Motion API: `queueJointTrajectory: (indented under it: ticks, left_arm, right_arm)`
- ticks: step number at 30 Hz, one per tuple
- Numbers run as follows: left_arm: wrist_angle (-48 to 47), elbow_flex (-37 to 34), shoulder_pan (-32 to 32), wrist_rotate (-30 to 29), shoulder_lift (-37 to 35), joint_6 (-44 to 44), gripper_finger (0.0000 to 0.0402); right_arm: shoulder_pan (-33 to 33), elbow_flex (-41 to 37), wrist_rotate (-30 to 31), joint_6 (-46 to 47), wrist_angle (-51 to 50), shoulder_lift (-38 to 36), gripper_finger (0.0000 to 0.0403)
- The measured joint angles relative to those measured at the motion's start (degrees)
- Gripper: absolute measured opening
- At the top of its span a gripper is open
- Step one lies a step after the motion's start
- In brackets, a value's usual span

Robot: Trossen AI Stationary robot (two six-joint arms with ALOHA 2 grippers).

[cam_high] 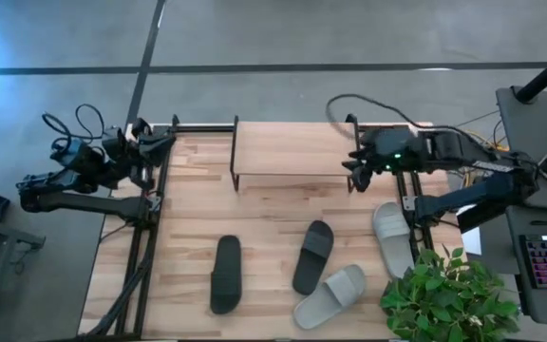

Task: Pick and place slides into the shelf
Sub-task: Put the right gray slide under the shelf

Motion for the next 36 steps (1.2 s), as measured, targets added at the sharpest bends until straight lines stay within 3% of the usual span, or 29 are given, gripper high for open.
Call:
queueJointTrajectory:
  ticks: [6, 14, 24, 36]
  left_arm:
    - [-1.52, -0.04, 0.0, -1.42, 0.36, 2.11, 0.0]
    - [-10.19, -0.07, -0.02, -1.73, -0.4, 4.18, 0.0]
    - [-14.25, -0.07, 0.0, -2.43, -0.66, 4.17, 0.0]
    - [-14.56, -0.09, 0.0, -4.4, -0.64, 4.56, 0.0]
  right_arm:
    - [3.03, 4.81, -1.0, -2.63, -15.16, 6.88, 0.0169]
    - [12.36, 2.44, -0.36, -1.34, -28.25, 10.93, 0.0169]
    - [26.64, -8.59, -2.84, 2.89, -28.26, 13.67, 0.0169]
    - [32.43, -21.2, -13.14, 6.83, -24.16, 19.45, 0.0169]
